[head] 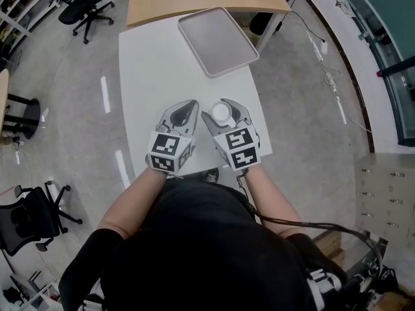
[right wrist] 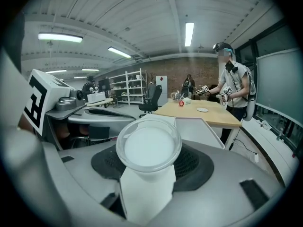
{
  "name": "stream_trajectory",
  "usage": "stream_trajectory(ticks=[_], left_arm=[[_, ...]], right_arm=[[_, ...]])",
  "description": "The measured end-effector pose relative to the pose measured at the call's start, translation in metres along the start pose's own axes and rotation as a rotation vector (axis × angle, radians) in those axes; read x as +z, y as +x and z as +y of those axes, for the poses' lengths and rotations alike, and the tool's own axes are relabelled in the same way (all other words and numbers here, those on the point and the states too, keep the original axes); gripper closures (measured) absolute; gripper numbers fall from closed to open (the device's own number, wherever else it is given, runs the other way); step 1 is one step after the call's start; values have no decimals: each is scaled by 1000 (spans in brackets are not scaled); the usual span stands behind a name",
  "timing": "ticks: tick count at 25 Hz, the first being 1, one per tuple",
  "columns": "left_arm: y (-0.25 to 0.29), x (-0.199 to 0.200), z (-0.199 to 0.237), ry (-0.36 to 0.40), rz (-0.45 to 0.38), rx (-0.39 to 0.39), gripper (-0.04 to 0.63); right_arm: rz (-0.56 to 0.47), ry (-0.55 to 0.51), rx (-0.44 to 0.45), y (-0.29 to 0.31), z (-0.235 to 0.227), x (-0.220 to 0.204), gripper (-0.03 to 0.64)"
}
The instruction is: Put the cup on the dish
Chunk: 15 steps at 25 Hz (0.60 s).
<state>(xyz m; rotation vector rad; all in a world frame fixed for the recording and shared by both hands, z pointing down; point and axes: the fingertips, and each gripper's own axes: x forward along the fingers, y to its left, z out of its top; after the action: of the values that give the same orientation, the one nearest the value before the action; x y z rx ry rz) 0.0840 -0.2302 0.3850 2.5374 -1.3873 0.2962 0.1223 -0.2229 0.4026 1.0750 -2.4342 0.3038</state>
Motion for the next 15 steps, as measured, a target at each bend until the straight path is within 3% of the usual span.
stream_trajectory(ticks=[15], left_arm=[[38,31,57,-37,-32,24,588]], right_arm=[[2,0,-50,37,-38,41,367]])
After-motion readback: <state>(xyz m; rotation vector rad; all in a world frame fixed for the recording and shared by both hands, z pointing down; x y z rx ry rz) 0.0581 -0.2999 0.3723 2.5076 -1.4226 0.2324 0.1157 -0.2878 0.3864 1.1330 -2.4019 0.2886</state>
